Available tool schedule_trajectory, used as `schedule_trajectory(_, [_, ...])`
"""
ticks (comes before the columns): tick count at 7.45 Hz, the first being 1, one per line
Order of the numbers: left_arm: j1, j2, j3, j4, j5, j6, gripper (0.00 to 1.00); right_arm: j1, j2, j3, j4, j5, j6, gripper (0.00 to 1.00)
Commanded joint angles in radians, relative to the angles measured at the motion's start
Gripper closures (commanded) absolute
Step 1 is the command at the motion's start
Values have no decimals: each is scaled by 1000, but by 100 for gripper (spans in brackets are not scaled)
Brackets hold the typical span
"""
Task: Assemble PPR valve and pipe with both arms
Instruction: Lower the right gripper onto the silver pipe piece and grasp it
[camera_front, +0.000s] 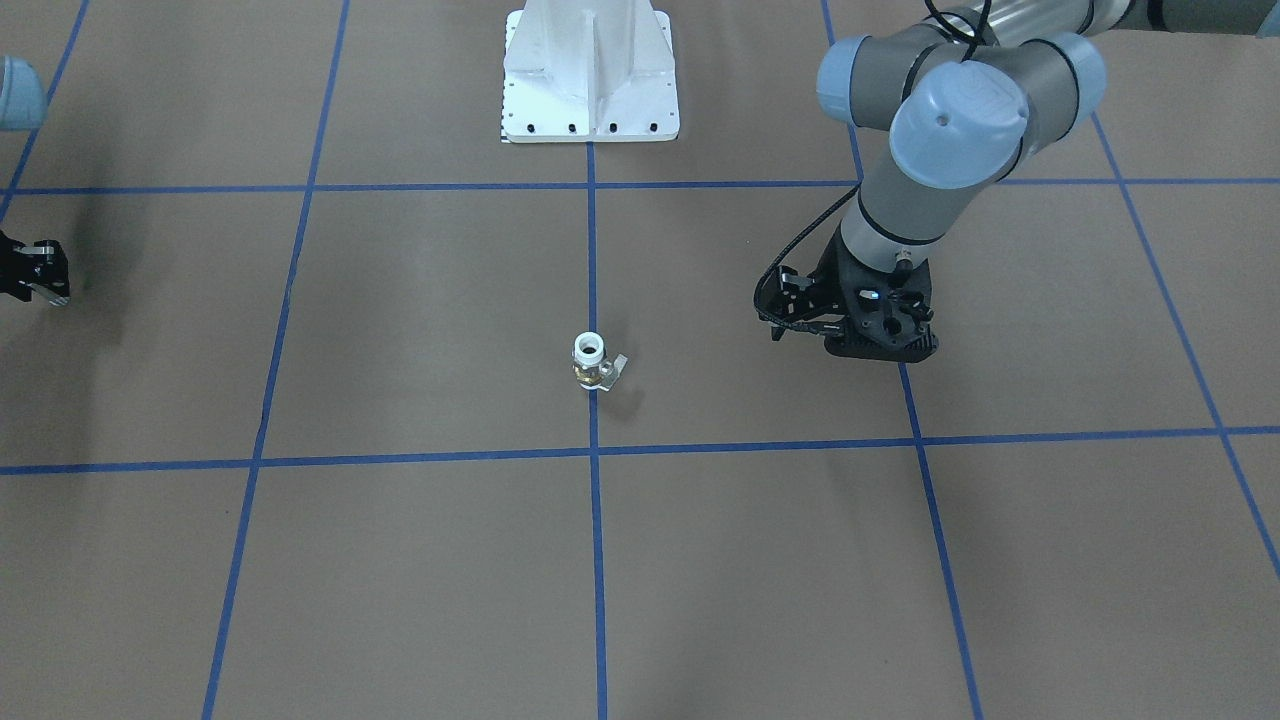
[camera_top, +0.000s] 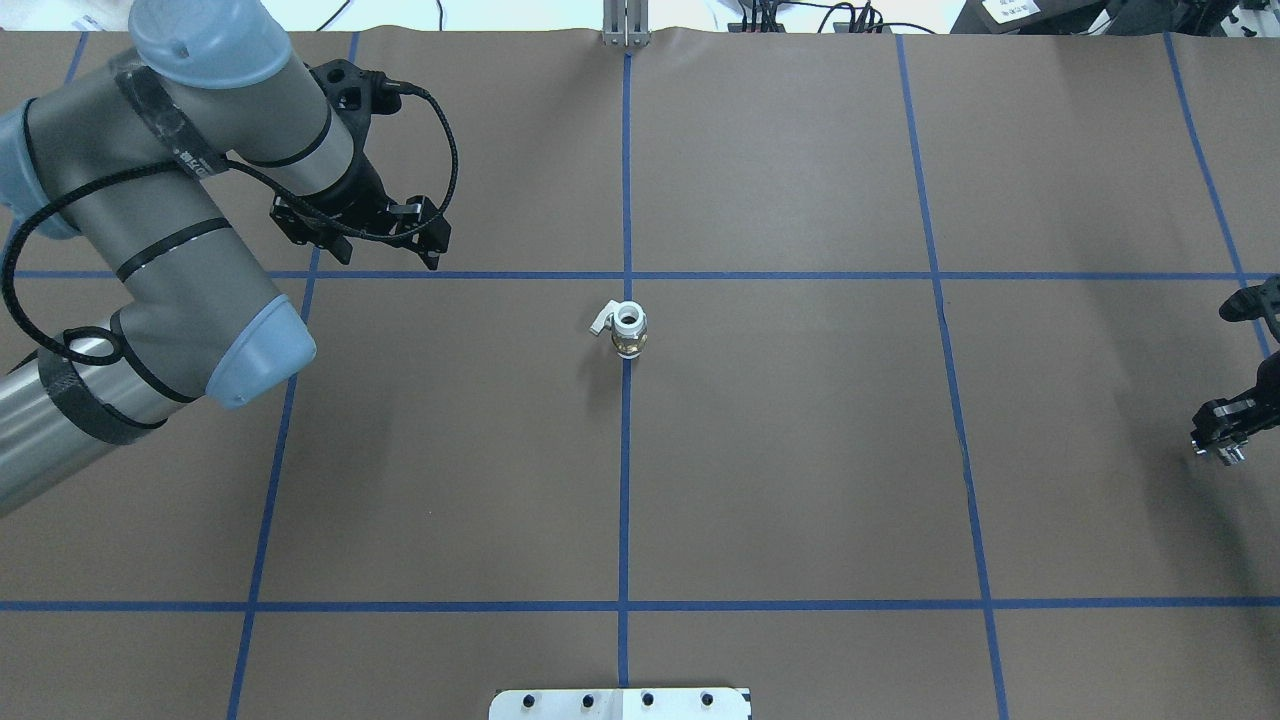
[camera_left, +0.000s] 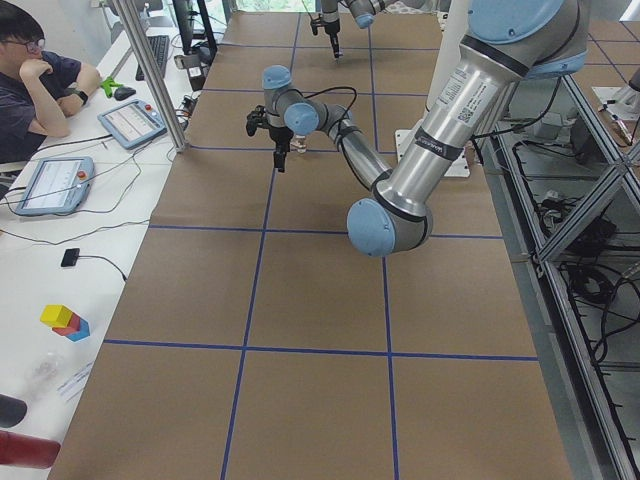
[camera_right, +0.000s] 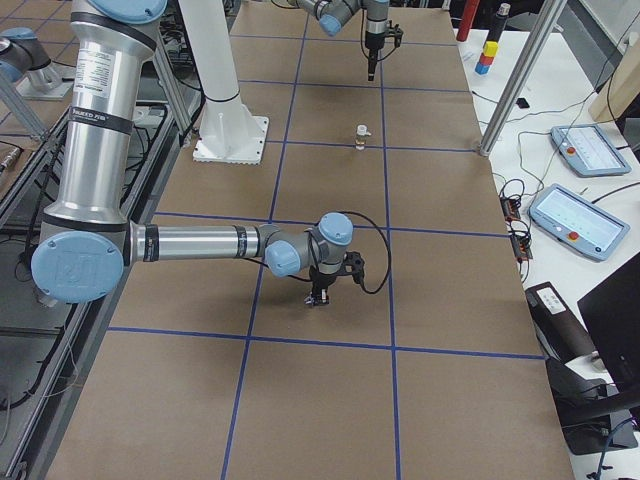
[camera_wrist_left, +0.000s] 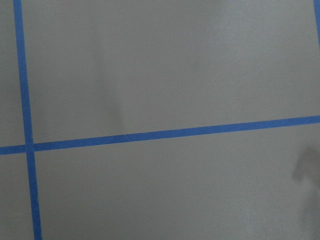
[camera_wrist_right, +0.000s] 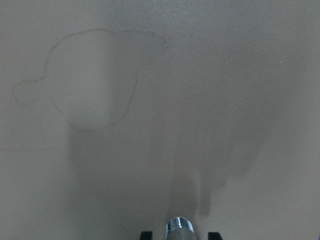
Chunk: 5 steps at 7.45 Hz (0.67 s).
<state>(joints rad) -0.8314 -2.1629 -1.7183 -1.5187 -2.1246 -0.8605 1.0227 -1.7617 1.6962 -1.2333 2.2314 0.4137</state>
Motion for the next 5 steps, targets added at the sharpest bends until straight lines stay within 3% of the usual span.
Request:
schedule_trajectory(1, [0,0,-3,0,0,0,0,-4,-4,-1,0,4,-1,47])
schedule_trajectory(5, [1,0,0,0,2,0,0,-10,-5,-1,0,5,0,48])
